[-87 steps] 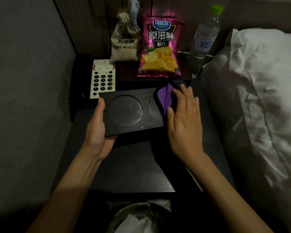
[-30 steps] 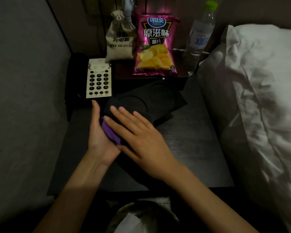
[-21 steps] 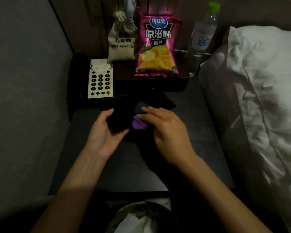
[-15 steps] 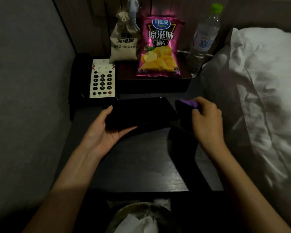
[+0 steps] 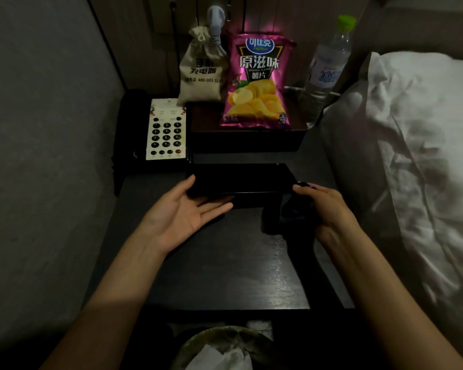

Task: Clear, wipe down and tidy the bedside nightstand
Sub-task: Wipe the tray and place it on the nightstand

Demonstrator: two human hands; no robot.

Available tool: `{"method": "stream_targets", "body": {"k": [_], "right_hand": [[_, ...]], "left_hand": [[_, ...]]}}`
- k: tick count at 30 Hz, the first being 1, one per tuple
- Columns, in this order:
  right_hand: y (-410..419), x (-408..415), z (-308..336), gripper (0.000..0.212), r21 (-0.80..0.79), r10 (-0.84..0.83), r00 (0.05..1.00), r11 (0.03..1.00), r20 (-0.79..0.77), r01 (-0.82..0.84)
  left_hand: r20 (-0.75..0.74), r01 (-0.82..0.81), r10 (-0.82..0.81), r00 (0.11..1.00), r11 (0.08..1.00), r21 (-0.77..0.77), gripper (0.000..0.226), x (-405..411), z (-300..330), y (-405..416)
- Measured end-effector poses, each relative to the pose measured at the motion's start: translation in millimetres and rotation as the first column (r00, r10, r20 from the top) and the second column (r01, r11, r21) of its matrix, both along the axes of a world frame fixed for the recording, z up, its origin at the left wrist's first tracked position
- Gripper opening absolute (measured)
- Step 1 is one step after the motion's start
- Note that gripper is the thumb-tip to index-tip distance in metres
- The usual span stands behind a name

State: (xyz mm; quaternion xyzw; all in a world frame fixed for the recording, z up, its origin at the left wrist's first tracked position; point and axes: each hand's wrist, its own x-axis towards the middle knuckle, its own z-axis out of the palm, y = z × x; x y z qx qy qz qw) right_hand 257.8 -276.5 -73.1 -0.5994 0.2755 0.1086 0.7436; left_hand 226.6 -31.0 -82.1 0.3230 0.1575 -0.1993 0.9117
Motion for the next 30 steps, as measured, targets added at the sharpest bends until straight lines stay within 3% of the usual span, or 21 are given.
{"method": "stream_targets", "body": {"k": [4, 8, 10, 14, 21, 26, 30], "right_hand": [[1, 4, -4, 0.01, -0.036, -0.085, 0.994, 0.995, 0.068, 0.088], [11, 5, -8, 0.021, -0.156, -0.045, 0.983, 0.985, 0.177, 0.073], [15, 7, -11, 0.026, -0.237, -0.023, 0.975, 0.969, 0.222, 0.077], [18, 11, -15, 0.026, -0.299, 0.048, 0.968, 0.954, 0.248, 0.03], [10, 19, -16, 0.032, -0.267, 0.166, 0.972, 0.957, 0.165, -0.118], [3, 20, -15, 0.034, -0.532, 0.33, 0.933, 0.821, 0.143, -0.209], [-4, 22, -10, 0.024, -0.568, 0.41, 0.902, 0.778, 0.137, -0.267]], "left_hand": [[0.045, -0.087, 0.078, 0.996, 0.957, 0.278, 0.033, 3, -3, -5], [0.129, -0.108, 0.035, 0.991, 0.774, 0.624, 0.04, 3, -7, -11], [0.151, -0.129, 0.028, 0.988, 0.682, 0.72, 0.045, 5, -10, -12], [0.204, -0.173, 0.007, 0.979, 0.558, 0.812, 0.043, 8, -18, -12], [0.222, -0.167, -0.063, 0.973, 0.469, 0.867, 0.053, 10, -26, -10], [0.202, -0.143, -0.068, 0.977, 0.493, 0.858, 0.062, 11, -24, -10], [0.182, -0.116, -0.073, 0.981, 0.535, 0.837, 0.063, 11, -24, -9]]}}
